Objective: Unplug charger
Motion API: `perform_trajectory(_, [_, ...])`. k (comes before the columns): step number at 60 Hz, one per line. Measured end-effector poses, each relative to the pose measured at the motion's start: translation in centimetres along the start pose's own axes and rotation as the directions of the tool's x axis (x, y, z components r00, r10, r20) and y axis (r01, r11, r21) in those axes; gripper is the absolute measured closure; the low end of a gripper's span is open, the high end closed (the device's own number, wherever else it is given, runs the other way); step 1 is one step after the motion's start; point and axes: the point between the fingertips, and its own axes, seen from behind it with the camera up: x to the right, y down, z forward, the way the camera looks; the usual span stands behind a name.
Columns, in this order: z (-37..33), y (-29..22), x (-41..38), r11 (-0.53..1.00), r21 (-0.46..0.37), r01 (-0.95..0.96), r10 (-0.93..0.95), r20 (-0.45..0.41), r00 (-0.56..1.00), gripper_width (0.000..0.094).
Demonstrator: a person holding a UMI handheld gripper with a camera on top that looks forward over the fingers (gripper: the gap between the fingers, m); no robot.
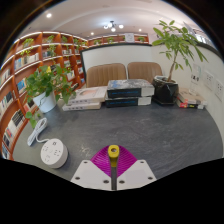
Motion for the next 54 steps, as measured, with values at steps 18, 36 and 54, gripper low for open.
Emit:
perform_trajectory(18, [0.2, 1.1, 2.4, 0.995, -0.021, -0.1, 0.098, -0.067, 0.993, 0.0627])
perform_trajectory(36, [-10.2, -7.6, 1.3, 0.987, 0.154, -0.052, 0.074, -0.143, 0.987, 0.0082])
perform_trajectory(54, [-23.1, -10.6, -8.7, 0.97, 0.237, -0.054, 0.073, -0.072, 0.995, 0.0084])
